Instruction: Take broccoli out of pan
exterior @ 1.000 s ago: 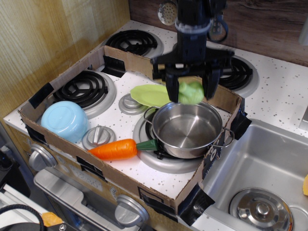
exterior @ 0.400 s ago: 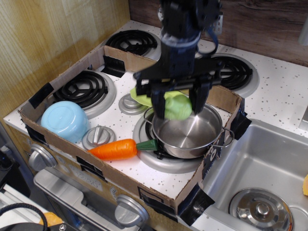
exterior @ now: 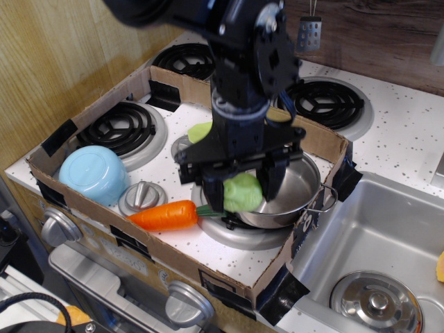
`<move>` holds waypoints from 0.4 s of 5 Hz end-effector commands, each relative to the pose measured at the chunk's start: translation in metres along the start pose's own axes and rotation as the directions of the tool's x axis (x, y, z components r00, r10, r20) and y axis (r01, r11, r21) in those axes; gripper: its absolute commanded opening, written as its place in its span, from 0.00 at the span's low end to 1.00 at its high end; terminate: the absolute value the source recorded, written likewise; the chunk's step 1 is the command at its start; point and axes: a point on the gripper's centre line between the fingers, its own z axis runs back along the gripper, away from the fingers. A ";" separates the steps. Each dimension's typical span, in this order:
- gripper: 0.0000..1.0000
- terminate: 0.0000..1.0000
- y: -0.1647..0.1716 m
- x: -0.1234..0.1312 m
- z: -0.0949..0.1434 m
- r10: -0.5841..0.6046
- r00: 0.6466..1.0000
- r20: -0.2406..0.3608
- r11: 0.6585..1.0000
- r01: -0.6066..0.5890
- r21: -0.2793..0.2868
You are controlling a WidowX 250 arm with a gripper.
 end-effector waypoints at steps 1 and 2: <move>0.00 0.00 0.003 -0.020 -0.008 0.066 0.998 0.020 0.996 -0.064 -0.063; 1.00 0.00 -0.001 -0.020 -0.011 0.062 0.998 -0.006 0.995 -0.062 -0.081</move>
